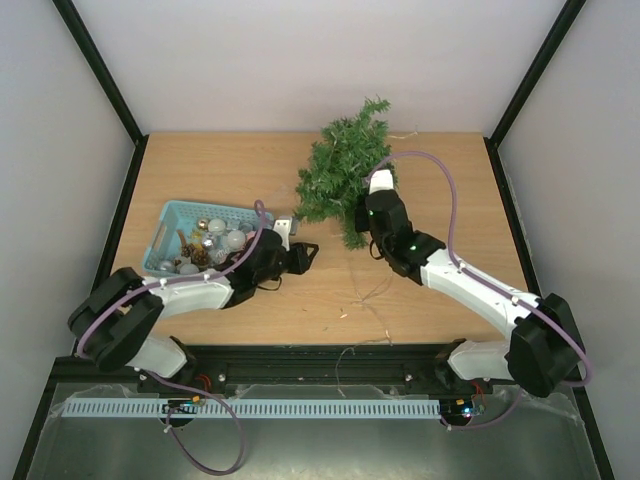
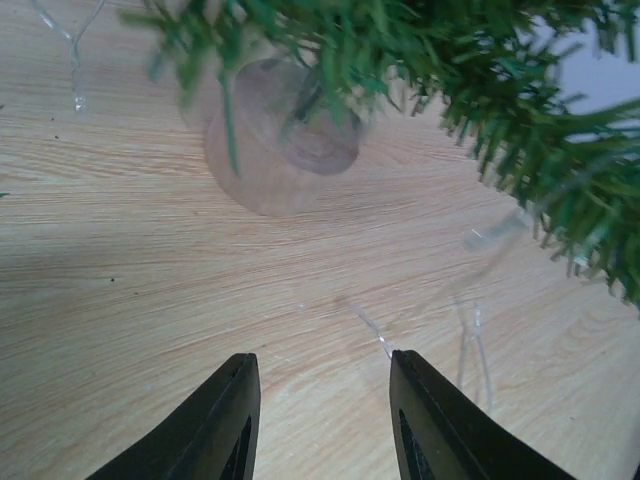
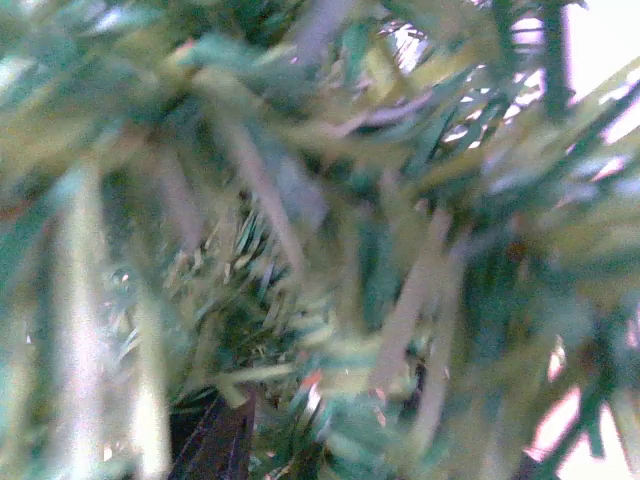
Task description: Decorate the small christmas tree
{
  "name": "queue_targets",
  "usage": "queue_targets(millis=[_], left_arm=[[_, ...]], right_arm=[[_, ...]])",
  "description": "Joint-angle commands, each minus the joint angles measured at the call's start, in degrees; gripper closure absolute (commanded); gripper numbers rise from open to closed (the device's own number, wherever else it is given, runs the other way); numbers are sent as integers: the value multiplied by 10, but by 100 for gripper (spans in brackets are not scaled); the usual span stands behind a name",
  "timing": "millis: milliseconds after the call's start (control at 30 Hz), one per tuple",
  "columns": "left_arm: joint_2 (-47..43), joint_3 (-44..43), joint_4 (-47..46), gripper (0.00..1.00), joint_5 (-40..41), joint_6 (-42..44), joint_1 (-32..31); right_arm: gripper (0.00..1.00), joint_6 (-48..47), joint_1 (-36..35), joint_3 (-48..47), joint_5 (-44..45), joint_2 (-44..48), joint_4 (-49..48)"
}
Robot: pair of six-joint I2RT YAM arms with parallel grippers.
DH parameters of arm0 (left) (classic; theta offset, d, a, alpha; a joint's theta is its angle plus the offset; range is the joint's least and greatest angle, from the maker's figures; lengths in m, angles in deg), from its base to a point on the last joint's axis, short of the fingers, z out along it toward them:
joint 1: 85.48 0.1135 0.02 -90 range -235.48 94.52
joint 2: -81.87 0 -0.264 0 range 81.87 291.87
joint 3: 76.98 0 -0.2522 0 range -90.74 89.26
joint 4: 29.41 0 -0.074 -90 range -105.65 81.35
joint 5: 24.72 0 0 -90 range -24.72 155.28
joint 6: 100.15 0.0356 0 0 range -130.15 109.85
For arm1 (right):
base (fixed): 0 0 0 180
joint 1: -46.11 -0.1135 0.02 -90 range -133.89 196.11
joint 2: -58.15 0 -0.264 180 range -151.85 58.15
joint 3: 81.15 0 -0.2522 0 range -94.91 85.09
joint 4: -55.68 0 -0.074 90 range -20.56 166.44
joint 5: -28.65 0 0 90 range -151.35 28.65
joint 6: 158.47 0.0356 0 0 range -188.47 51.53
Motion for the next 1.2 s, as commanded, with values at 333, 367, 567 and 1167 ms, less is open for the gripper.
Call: queue_targets(millis=[333,367,567,1167], left_arm=[[-110,30,87,58,26,-14,-35],[-115,28,94,57,26,-15,-35],[-125,6,126,53,8,-23,-58],[81,-170,268,47,27,-73,-255]], right_arm=[[27,46,3,-11,-65,109,91],[26,52,3,-18,-67,115,108],[23,109,3,-53,-90,157,250],[22,236,3,-121,-149,216,490]])
